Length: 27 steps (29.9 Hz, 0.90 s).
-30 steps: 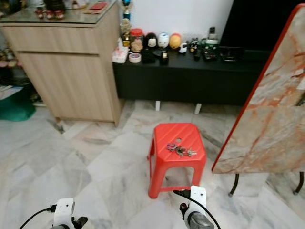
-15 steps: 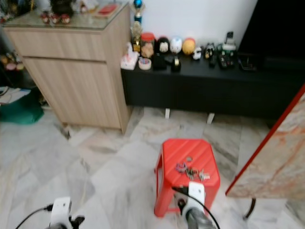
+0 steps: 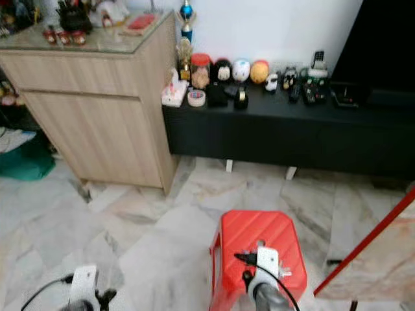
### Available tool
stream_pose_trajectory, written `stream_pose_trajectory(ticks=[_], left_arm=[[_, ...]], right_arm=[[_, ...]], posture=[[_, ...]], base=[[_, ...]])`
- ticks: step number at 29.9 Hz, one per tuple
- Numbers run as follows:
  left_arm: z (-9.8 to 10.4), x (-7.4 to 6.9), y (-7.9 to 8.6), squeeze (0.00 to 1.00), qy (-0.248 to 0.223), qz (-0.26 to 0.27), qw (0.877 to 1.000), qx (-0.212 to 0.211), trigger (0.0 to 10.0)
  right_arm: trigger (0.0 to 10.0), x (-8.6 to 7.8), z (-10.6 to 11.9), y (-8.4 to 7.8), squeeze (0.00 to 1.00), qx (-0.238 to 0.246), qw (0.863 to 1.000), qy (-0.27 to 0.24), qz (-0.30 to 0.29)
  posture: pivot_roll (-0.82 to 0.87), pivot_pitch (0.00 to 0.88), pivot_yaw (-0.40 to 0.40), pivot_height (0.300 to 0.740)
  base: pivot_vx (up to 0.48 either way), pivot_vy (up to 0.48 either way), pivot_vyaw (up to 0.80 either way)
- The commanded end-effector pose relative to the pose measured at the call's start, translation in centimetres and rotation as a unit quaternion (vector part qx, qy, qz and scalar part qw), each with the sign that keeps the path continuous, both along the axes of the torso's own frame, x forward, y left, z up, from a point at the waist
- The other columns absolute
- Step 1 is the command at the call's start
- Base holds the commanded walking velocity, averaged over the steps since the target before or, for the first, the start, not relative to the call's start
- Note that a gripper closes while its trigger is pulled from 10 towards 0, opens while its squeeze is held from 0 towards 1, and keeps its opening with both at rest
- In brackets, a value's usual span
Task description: Hang keys on a hook
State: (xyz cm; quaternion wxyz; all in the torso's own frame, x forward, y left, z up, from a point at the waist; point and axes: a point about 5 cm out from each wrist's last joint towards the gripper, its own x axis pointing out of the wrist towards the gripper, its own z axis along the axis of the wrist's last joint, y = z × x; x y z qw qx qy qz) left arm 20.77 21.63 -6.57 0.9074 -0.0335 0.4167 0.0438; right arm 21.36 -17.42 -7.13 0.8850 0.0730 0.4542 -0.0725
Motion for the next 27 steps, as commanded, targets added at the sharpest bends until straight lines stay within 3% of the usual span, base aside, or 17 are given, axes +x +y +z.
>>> stream_pose_trajectory(ticks=[1,5,20,27], left_arm=[[-0.71,-1.53,0.76,0.0,0.028,0.004,1.0,0.008,10.0],[-0.7,-1.51,0.75,0.0,0.029,0.0,1.0,0.01,10.0],[-0.68,-1.47,0.73,0.0,0.028,-0.006,1.0,0.012,10.0],[-0.68,-1.48,0.77,0.0,0.029,-0.002,1.0,0.012,10.0]], right_arm=[[10.0,0.16,0.04,0.54,0.0,0.007,1.0,0.0,0.002],[10.0,0.18,0.05,0.54,0.0,0.006,1.0,-0.001,0.003],[10.0,0.17,0.05,0.54,0.0,0.006,1.0,0.0,0.004],[10.0,0.19,0.06,0.55,0.0,0.006,1.0,-0.001,0.004]], posture=[[0.05,0.0,-0.022,0.74],[0.05,0.0,-0.023,0.74],[0.05,0.0,-0.024,0.74],[0.05,0.0,-0.024,0.74]], base=[[0.0,0.0,0.0],[0.0,0.0,0.0],[0.0,-0.322,0.0],[0.0,0.0,0.0]])
